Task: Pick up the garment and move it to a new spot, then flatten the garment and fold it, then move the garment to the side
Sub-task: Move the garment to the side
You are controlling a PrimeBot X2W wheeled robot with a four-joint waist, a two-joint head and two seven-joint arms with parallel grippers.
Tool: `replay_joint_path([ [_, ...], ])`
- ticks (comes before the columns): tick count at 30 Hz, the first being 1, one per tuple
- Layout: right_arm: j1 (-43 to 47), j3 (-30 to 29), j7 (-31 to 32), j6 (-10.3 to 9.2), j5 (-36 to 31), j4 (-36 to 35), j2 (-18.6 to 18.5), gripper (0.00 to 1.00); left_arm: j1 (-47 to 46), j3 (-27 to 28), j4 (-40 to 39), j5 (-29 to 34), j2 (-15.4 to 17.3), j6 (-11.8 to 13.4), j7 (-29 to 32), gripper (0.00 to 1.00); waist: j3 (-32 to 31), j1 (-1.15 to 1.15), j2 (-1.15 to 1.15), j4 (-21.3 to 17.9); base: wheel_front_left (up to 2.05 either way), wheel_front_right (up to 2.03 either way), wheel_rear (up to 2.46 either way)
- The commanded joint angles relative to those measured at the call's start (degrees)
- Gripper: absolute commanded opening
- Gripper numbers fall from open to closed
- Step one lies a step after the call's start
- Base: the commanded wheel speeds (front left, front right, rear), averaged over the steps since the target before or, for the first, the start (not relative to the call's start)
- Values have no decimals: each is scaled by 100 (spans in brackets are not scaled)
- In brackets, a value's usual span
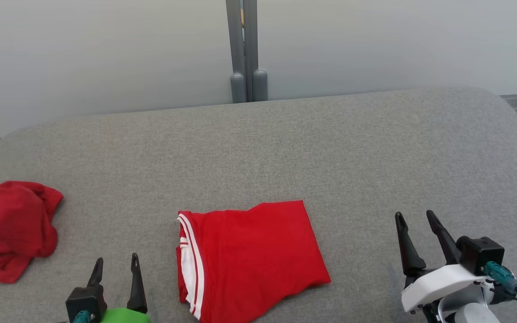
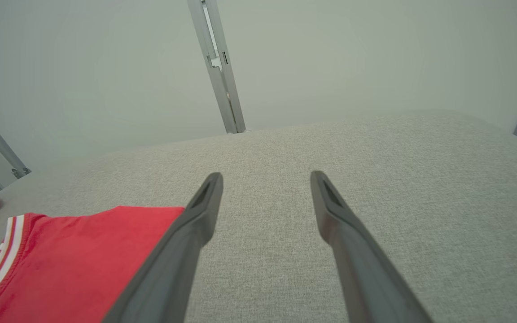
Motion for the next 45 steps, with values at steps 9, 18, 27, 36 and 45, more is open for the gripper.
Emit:
replay_joint_path([
  [9,142,130,-15,-1,-20,113,19,100,122,64,1,72,17,-97,1,100,-69,0,0,41,0,0,0],
  [18,130,229,-15,-1,9,183,-27,100,101,6,8,47,17,-142,1,100,-27,0,0,77,0,0,0],
  [27,-60,395,-16,-1,-87,250,-29,100,-40,-207,-13,-15,17,-124,2,100,146,0,0,298,0,0,0],
  [36,-366,785,-16,-1,90,573,-34,100,-227,-542,-32,-121,15,-139,1,100,564,0,0,798,0,0,0],
  [45,-785,1177,-16,-1,458,1278,-188,100,-420,-745,-94,-264,15,-52,1,100,1051,0,0,1295,0,0,0],
])
